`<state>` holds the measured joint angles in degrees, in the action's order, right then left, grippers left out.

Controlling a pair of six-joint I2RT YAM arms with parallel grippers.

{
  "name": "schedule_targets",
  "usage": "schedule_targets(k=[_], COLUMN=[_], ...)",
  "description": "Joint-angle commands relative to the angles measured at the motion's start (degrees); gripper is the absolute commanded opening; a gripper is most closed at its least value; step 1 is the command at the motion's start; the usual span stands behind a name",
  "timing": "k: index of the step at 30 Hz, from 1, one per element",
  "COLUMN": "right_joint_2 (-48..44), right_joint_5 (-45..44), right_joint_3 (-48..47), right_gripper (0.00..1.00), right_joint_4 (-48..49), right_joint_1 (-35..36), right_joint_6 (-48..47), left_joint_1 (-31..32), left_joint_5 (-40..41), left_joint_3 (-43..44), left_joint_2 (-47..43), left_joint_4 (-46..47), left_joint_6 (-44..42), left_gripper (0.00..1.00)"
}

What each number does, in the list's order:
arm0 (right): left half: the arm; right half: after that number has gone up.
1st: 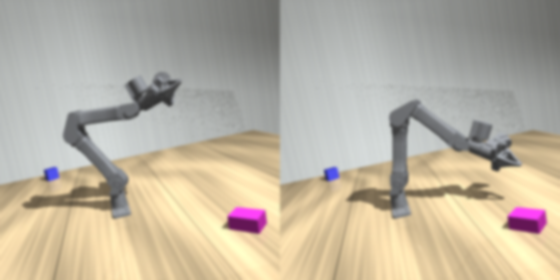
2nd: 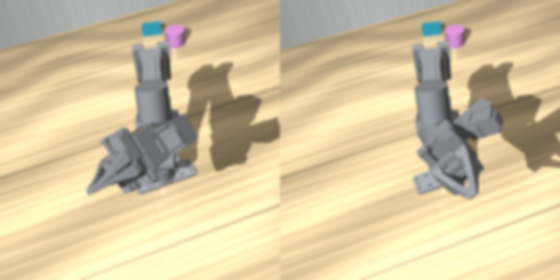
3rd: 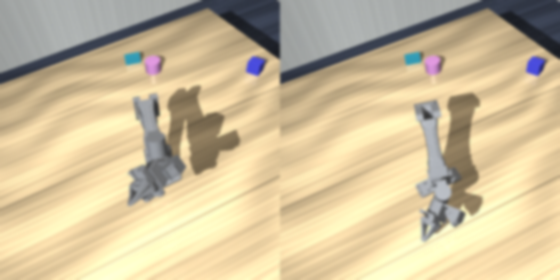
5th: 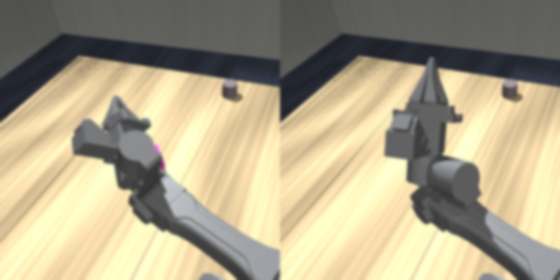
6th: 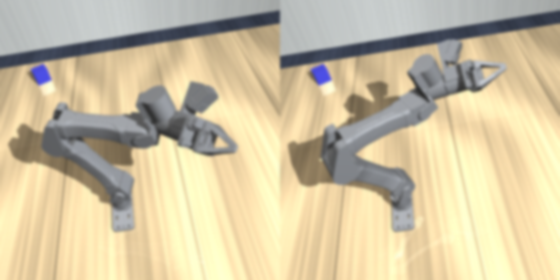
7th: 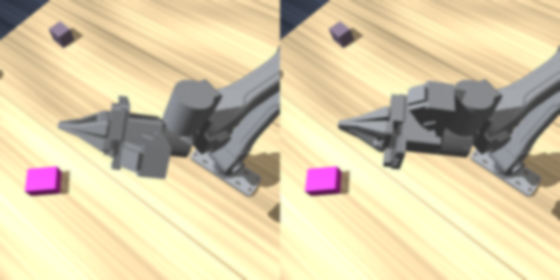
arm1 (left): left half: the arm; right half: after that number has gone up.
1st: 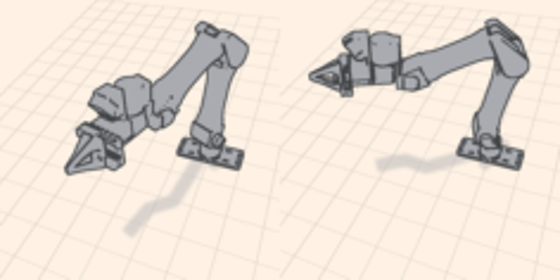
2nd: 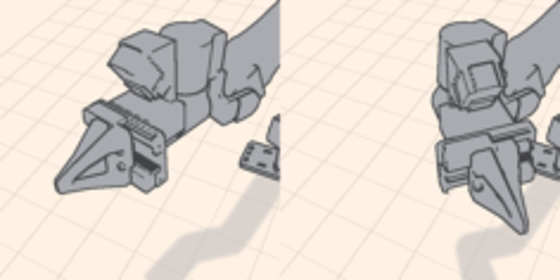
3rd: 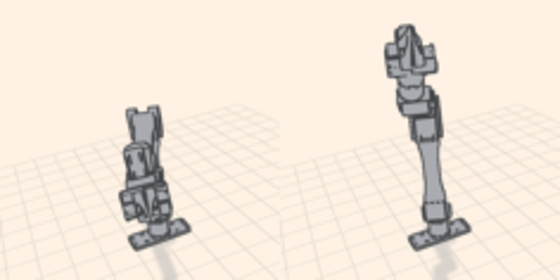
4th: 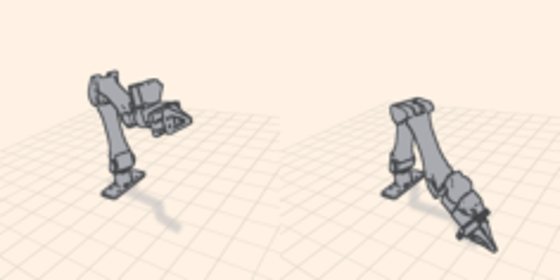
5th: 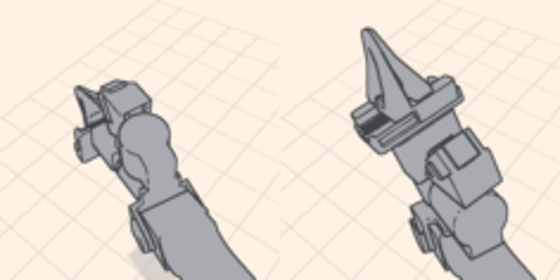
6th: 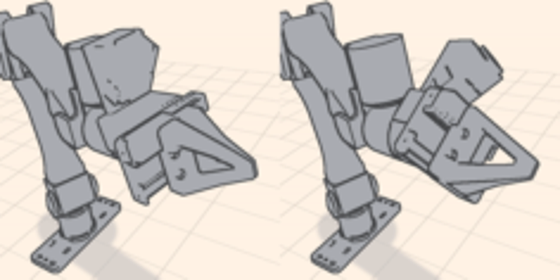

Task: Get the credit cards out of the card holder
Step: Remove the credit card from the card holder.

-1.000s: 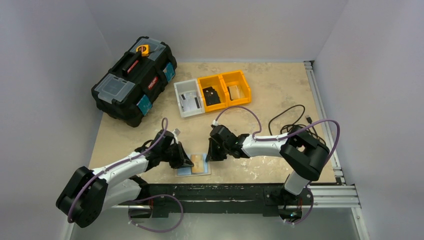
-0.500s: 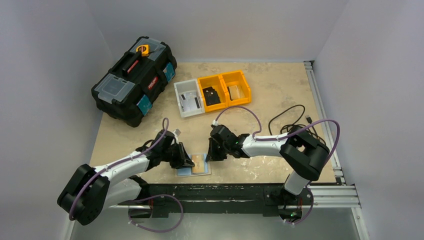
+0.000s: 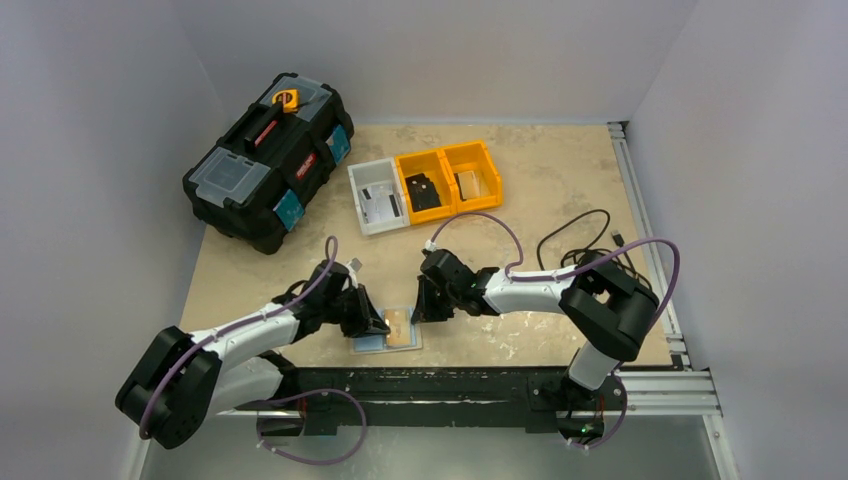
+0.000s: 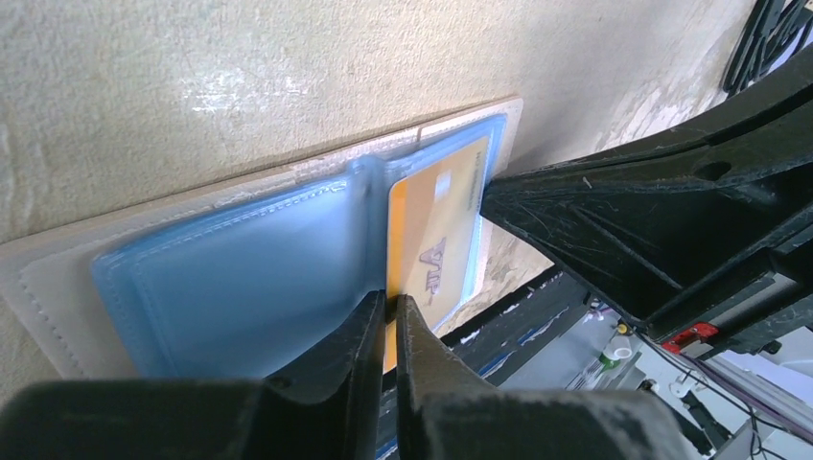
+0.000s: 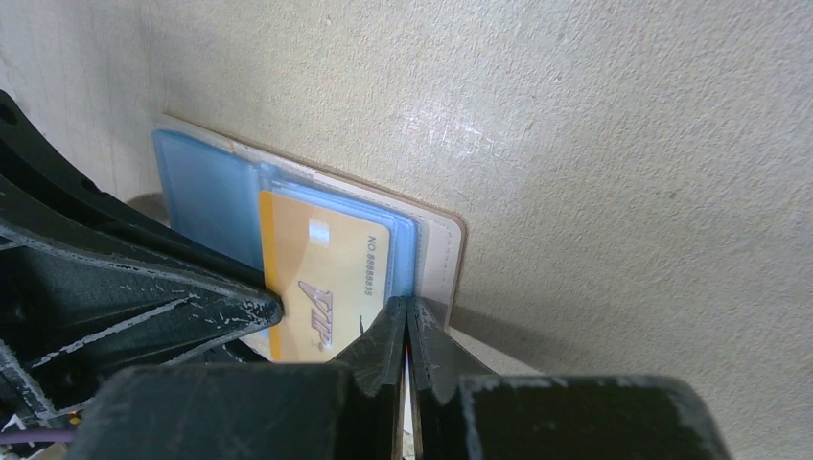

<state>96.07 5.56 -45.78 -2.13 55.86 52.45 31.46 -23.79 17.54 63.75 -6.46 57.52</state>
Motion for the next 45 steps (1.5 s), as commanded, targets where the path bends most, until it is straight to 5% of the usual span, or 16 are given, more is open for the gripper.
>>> schedule_targets(k=[1, 45], right_joint_2=[4.1, 3.7], right_joint_5=[-5.0, -5.1], right_joint_3=[2.6, 3.7], right_gripper=[0.0, 0.0], right_joint_4=[-6.6, -5.6], right_joint_1=[-0.1, -0.2], right_joint_6=[-2.8, -2.7], left_joint_1=[-0.5, -1.9], left_joint_5=[-1.0, 12.4], left_joint_3=[-0.7, 7.2], left_joint_2=[0.3, -9.3], left_joint_4=[2.8, -22.6], left_joint_6=[0.9, -5.8], left_gripper=[0.05, 0.0])
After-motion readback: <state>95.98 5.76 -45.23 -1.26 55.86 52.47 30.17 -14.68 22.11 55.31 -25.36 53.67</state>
